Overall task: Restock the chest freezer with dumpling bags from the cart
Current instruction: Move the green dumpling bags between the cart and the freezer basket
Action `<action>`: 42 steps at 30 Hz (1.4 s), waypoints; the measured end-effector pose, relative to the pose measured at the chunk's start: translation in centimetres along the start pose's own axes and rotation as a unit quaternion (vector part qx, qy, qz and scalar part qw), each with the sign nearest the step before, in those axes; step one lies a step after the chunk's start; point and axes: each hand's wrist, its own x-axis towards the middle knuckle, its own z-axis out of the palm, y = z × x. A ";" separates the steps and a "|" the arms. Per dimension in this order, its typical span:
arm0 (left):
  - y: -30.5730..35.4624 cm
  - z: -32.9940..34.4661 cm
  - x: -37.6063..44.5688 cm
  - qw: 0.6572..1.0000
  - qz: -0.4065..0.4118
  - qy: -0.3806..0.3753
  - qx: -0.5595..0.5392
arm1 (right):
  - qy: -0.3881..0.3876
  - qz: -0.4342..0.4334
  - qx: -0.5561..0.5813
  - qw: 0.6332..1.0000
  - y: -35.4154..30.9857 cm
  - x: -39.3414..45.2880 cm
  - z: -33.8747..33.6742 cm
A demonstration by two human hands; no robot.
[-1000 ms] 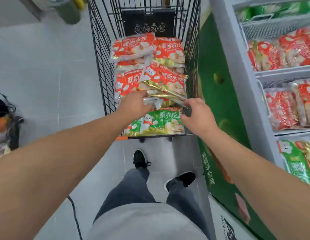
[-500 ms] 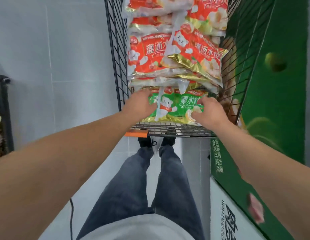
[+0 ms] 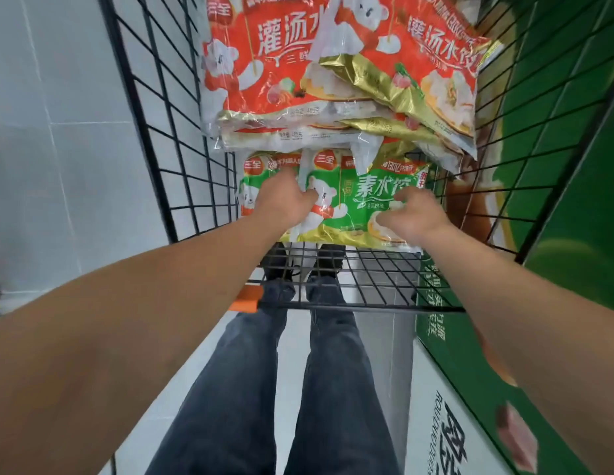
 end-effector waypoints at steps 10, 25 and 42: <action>0.4 0.0 1.9 0.999 -0.035 -0.004 -0.020 | 0.026 0.030 0.062 0.997 0.5 2.7 1.4; -2.5 0.4 1.0 0.971 -0.173 0.076 -0.150 | 0.041 0.152 0.237 0.959 1.2 4.0 2.1; -2.4 -1.0 -1.3 0.939 -0.201 0.110 -0.256 | 0.099 0.154 0.413 0.892 0.3 1.6 2.0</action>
